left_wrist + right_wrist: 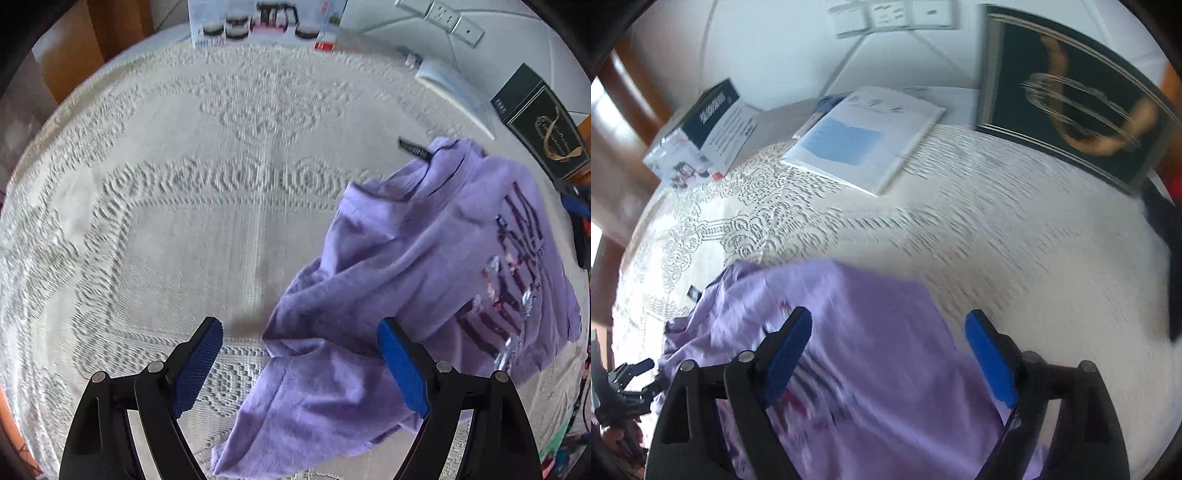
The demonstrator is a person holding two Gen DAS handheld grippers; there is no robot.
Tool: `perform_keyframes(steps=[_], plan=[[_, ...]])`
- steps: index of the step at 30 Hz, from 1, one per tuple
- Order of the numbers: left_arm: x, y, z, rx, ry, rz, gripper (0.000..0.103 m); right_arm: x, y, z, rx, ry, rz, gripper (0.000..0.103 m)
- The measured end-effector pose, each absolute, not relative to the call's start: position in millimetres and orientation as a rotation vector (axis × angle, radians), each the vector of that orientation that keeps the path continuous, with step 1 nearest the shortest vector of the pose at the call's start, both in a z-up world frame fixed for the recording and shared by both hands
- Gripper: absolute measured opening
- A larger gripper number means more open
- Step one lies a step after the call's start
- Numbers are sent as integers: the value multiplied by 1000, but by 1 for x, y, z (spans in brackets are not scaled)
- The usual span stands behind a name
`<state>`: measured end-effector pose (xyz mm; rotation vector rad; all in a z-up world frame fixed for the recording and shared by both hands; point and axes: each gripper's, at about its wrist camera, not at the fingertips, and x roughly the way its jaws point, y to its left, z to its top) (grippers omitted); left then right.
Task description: Fold clothes
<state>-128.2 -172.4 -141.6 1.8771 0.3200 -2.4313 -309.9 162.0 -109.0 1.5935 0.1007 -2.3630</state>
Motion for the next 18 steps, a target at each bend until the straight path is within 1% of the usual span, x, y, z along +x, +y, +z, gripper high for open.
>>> perform_keyframes(steps=[2,3,4,5,6,7,8,9,10,12,15,18], plan=[[-127,-172,-142,1875,328,-2418,86,-323,149,-122,1599,149,-2332,87],[-127,-171,-142,1874,318,-2401,84,-329,143,-128,1605,162,-2315,87],[-126,-169,-142,1872,306,-2381,80,-334,139,-135,1615,174,-2297,87],[-125,-167,-140,1867,288,-2367,66,-336,135,-143,1637,195,-2273,87],[-124,-165,-138,1861,269,-2354,46,-339,130,-151,1665,221,-2247,85],[-123,-164,-136,1865,300,-2360,31,-338,127,-154,1668,280,-2255,66],[-122,-162,-134,1872,329,-2371,10,-334,123,-152,1637,361,-2278,37],[-120,-159,-133,1879,354,-2382,9,-328,122,-145,1595,355,-2265,17],[-119,-157,-132,1886,380,-2393,8,-323,125,-136,1570,289,-2241,7],[-113,-148,-123,1857,334,-2435,7,-304,132,-111,1497,248,-2254,7],[-96,-142,-104,1826,330,-2496,7,-253,159,-65,1356,153,-2255,7],[-66,-139,-89,1825,330,-2532,7,-190,194,-51,1345,93,-2217,7]])
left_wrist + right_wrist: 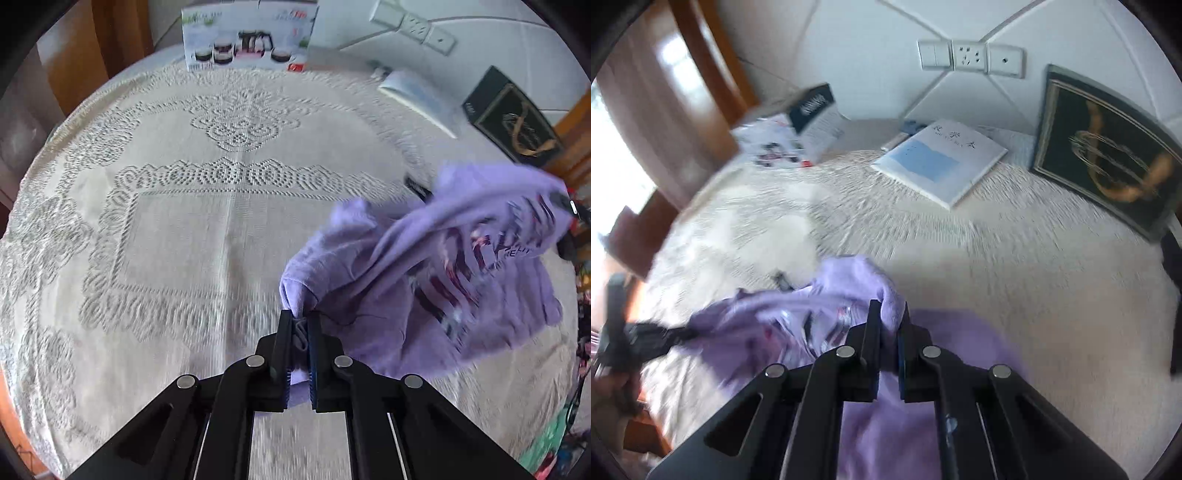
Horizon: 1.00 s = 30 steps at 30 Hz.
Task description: Fold clothes
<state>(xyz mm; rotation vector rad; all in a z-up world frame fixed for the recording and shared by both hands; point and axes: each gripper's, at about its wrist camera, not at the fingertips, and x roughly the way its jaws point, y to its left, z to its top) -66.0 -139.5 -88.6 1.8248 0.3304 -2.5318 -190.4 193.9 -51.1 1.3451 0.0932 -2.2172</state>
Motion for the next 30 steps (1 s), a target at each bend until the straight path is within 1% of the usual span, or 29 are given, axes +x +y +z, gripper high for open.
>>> perform_keyframes(steps=[1,3,5,6,7,8,9,10,11,12,13,14,19,23,24,26,30], plan=[[-57,-142,-88,1842,333,-2534,7,-169,205,-48,1347,76,-2203,7],[-41,-143,-90,1895,325,-2541,7,-131,228,-60,1433,49,-2154,8],[-24,-135,-94,1968,295,-2557,8,-104,247,-80,1563,45,-2119,13],[-17,-130,-96,2010,297,-2564,10,-92,257,-91,1633,56,-2122,15],[-11,-129,-97,2023,295,-2564,12,-80,267,-103,1703,74,-2134,20],[-6,-128,-96,2008,269,-2568,18,-73,276,-109,1745,79,-2151,23],[-6,-127,-91,1977,243,-2582,33,-70,282,-107,1746,56,-2185,24],[-7,-125,-86,1944,218,-2598,45,-68,289,-102,1733,22,-2226,30],[-9,-125,-80,1915,213,-2620,76,-67,296,-97,1718,-13,-2267,39],[-10,-125,-75,1887,213,-2644,93,-67,299,-90,1687,-41,-2298,45],[-11,-123,-71,1867,207,-2667,93,-68,298,-82,1647,-57,-2317,57],[-14,-118,-69,1853,187,-2690,93,-71,294,-76,1612,-59,-2327,62],[-36,-95,-86,1873,39,-2691,93,-91,274,-69,1529,-87,-2329,62],[-47,-88,-103,1917,31,-2683,93,-103,281,-80,1572,-187,-2310,62],[-48,-86,-106,1924,28,-2687,93,-106,280,-84,1584,-189,-2307,61],[-49,-83,-114,1946,36,-2672,93,-111,276,-90,1606,-162,-2305,39],[-45,-76,-129,1994,50,-2641,92,-119,258,-103,1639,-126,-2245,39]])
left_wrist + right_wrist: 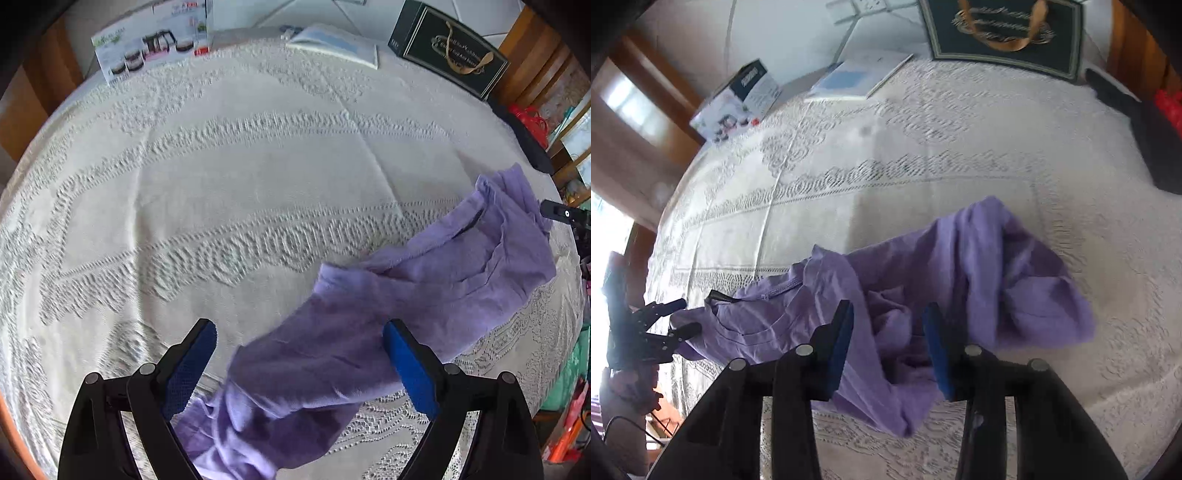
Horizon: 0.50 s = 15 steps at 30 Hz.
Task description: Fold clothes
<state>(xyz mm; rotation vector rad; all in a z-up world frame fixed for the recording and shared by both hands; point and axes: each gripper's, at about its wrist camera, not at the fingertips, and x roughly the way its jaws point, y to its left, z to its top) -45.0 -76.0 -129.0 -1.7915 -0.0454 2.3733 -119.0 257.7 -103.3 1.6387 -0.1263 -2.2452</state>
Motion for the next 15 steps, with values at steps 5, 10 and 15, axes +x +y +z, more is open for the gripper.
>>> perform_keyframes(steps=[5,10,15], plan=[[-33,-65,-140,-1833,-10,2369,38,-123,234,-125,1693,-38,-2192,66],[-22,-62,-104,-1720,-107,2459,18,-122,196,-105,1602,264,-2219,5],[-12,-97,-46,-1532,-289,2583,18,-144,141,-21,1253,395,-2304,5]])
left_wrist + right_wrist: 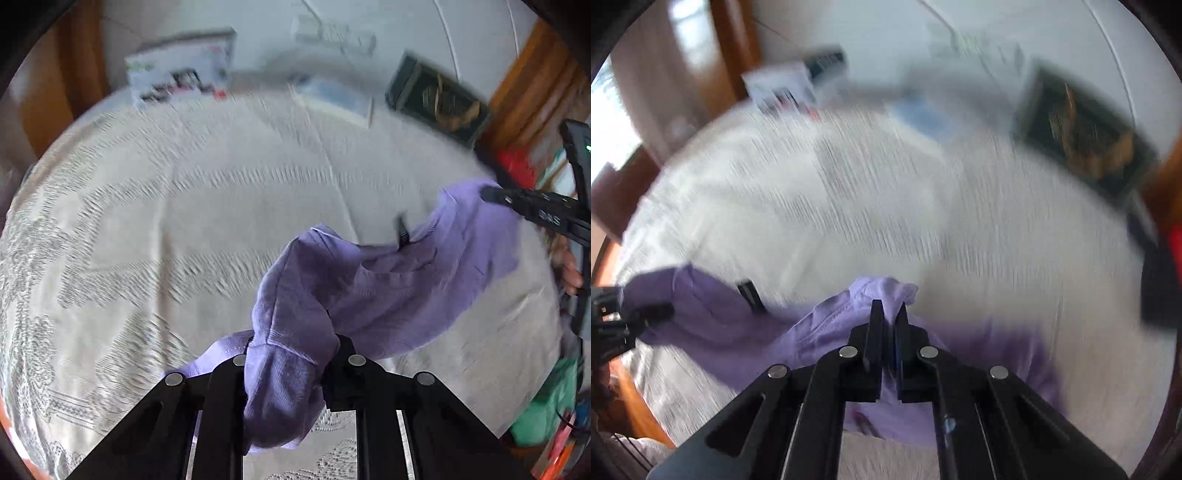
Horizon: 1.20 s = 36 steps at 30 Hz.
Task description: Fold clothes
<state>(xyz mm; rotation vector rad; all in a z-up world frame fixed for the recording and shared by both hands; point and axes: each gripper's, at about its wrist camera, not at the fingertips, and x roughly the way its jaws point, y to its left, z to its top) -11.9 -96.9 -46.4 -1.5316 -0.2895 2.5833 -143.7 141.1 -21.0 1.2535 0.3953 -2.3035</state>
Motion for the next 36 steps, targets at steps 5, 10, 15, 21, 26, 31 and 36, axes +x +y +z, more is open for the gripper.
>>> perform_keyframes(steps=[5,10,15,21,26,31,36], plan=[[-8,-174,-17,-1433,-552,2721,18,-187,26,53,926,482,-2273,5],[-9,-291,-11,-1445,-845,2994,72,-230,-99,78,809,471,-2231,25],[-13,-361,-25,-1617,-816,3049,90,-234,-107,70,869,371,-2243,61],[-16,-375,-60,-1804,-657,2962,90,-214,-16,2,1162,287,-2250,61],[-21,-368,-102,-1922,-536,2860,90,-184,66,-62,1432,190,-2257,64],[-21,-351,-129,-1978,-473,2798,90,-154,101,-109,1574,102,-2241,76],[-16,-339,-140,-1991,-437,2763,45,-143,82,-133,1548,199,-2233,59]])
